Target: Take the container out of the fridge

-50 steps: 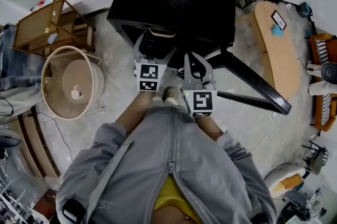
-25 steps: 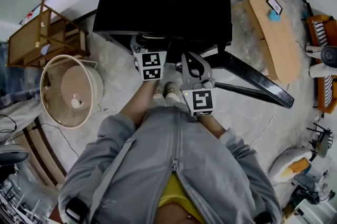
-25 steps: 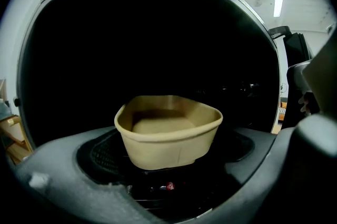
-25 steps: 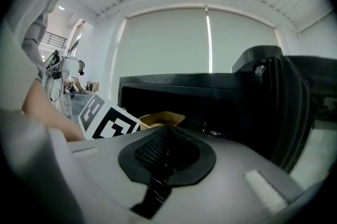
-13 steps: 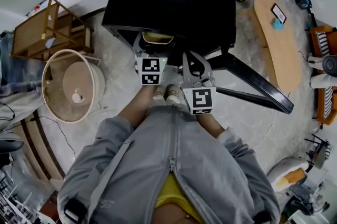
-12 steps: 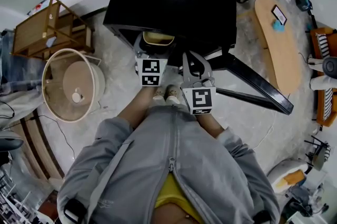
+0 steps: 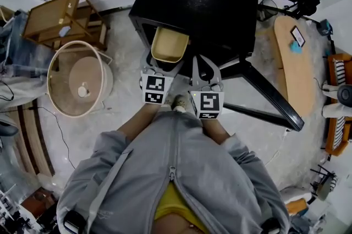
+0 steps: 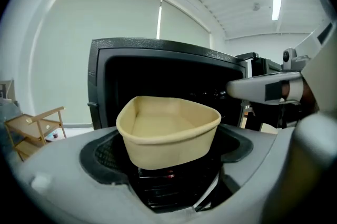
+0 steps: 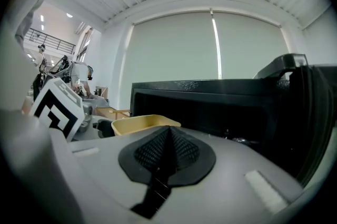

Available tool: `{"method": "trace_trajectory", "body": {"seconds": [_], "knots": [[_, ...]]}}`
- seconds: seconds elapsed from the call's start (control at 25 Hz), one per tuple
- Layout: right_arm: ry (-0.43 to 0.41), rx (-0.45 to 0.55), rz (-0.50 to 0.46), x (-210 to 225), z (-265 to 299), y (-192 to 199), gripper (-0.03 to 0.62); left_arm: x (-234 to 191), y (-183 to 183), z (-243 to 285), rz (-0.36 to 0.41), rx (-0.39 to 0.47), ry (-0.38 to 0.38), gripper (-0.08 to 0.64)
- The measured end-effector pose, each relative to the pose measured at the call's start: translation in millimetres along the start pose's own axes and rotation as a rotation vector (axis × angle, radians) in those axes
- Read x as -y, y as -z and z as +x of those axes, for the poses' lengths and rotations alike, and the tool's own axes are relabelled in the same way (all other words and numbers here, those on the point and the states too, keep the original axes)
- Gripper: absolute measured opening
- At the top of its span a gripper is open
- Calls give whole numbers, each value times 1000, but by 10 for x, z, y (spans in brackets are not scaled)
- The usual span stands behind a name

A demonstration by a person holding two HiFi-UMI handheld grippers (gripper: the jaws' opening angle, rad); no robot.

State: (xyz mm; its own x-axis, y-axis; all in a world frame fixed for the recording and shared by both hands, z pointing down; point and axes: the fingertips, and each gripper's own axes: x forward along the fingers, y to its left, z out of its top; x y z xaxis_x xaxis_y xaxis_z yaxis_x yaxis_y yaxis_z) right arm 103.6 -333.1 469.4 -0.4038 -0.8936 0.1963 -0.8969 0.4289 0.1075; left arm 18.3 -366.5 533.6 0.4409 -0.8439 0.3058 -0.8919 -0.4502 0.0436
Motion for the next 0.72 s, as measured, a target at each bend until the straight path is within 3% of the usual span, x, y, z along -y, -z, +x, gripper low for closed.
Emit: {"method": "trace_trajectory", "body": {"seconds": [0.44,0.72], "knots": [[-103,25,-31,-398,57,-94,0,-73,26,-631,-15,21,-33,505],[-208,53,-45,-815,191,-201,0,-360,8,-1055,-24,75,-137,505]]}}
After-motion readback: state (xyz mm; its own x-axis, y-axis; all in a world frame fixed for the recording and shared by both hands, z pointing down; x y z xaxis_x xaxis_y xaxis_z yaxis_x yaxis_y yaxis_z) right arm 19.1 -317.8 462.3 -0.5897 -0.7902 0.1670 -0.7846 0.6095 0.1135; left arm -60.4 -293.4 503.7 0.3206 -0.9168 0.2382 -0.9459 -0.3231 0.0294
